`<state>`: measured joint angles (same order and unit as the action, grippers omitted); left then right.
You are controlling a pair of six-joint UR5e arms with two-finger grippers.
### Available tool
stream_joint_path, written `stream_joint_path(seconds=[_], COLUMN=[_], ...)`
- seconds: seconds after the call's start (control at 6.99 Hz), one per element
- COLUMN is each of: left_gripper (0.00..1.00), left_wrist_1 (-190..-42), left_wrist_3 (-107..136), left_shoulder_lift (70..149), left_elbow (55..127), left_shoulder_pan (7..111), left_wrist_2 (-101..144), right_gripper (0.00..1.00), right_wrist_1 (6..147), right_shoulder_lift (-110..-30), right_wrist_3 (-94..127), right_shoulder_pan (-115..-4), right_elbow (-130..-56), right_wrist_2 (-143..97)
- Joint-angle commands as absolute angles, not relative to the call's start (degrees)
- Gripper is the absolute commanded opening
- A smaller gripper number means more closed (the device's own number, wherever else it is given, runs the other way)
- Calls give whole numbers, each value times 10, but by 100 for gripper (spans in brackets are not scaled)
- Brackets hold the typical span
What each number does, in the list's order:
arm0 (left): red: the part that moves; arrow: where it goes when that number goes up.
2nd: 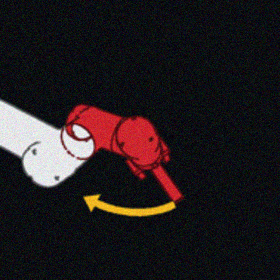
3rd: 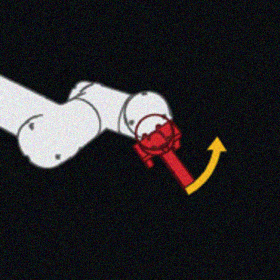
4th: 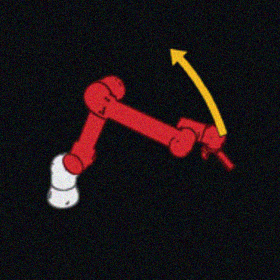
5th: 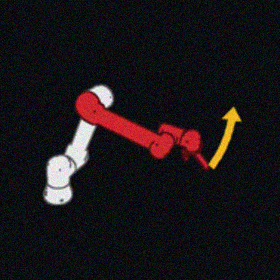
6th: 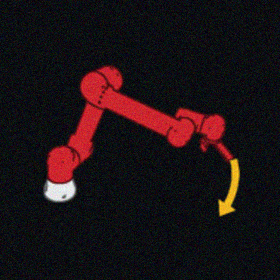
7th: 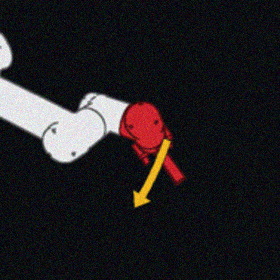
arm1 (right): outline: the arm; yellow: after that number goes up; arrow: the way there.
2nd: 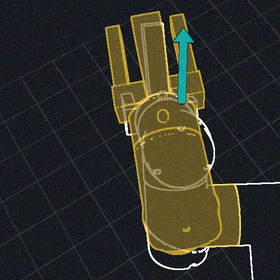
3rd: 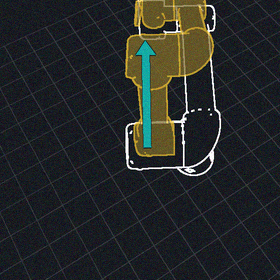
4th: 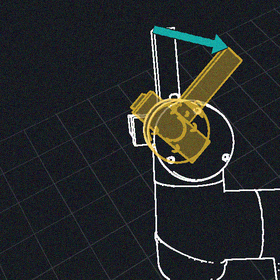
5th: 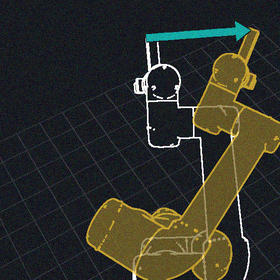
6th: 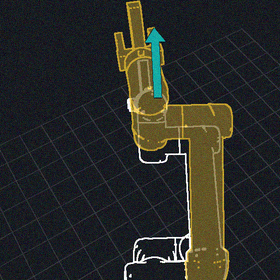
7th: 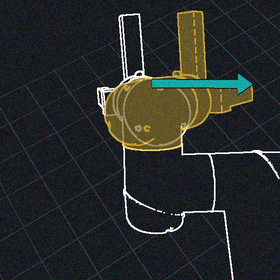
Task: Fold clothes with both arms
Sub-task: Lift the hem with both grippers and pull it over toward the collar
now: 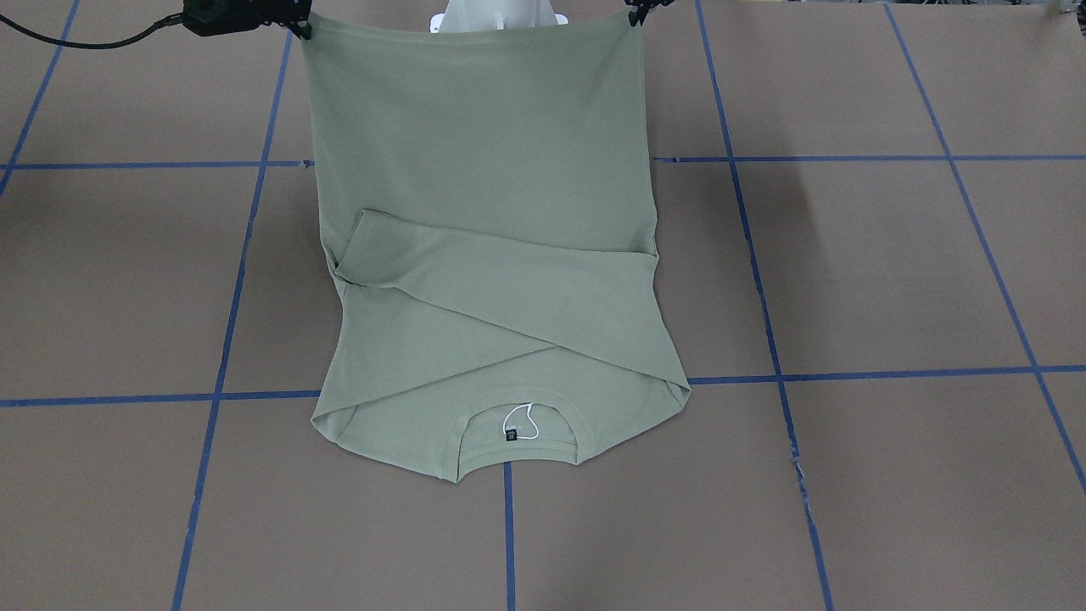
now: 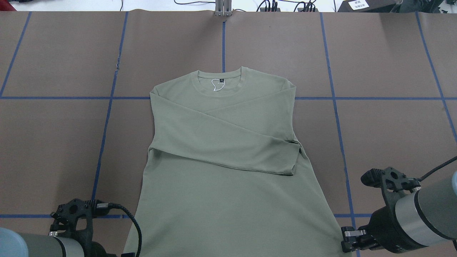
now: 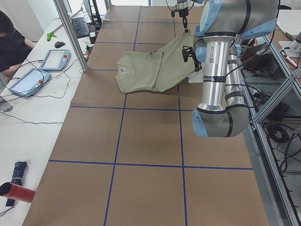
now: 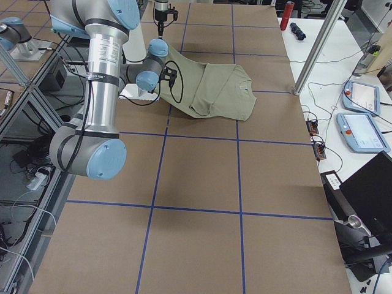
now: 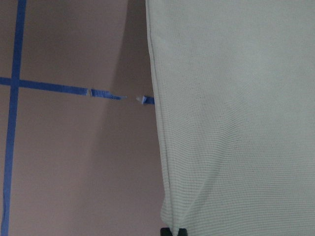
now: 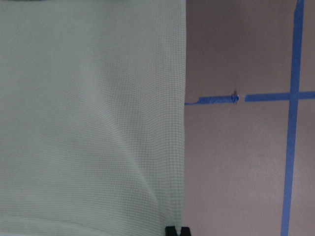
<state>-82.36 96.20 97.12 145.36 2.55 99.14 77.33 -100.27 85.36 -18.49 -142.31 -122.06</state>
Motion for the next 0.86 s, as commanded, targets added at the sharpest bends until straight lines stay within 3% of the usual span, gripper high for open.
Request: stream_joint_path(seconds=[0.0,0.43,0.72], left_gripper=[0,0,0], left_wrist_1=[-823,-823,-823], left_wrist_3=[966,900,839], left_shoulder_lift=[979,1010,1033], left_elbow=[1453,1434,1378], left_shoulder_pan=[25,150,248], left_wrist_2=[994,998,1038], right_gripper=[0,0,0], right_wrist_1=[773,773,772], right_shoulder_lift=[-992,-868,-815], right_wrist_3=[853,843,817], right_shoulder_pan=[-213,-342,-422], right_elbow=[-1416,-1330,-1277], right_wrist_2=[-1232,-1231,-1230])
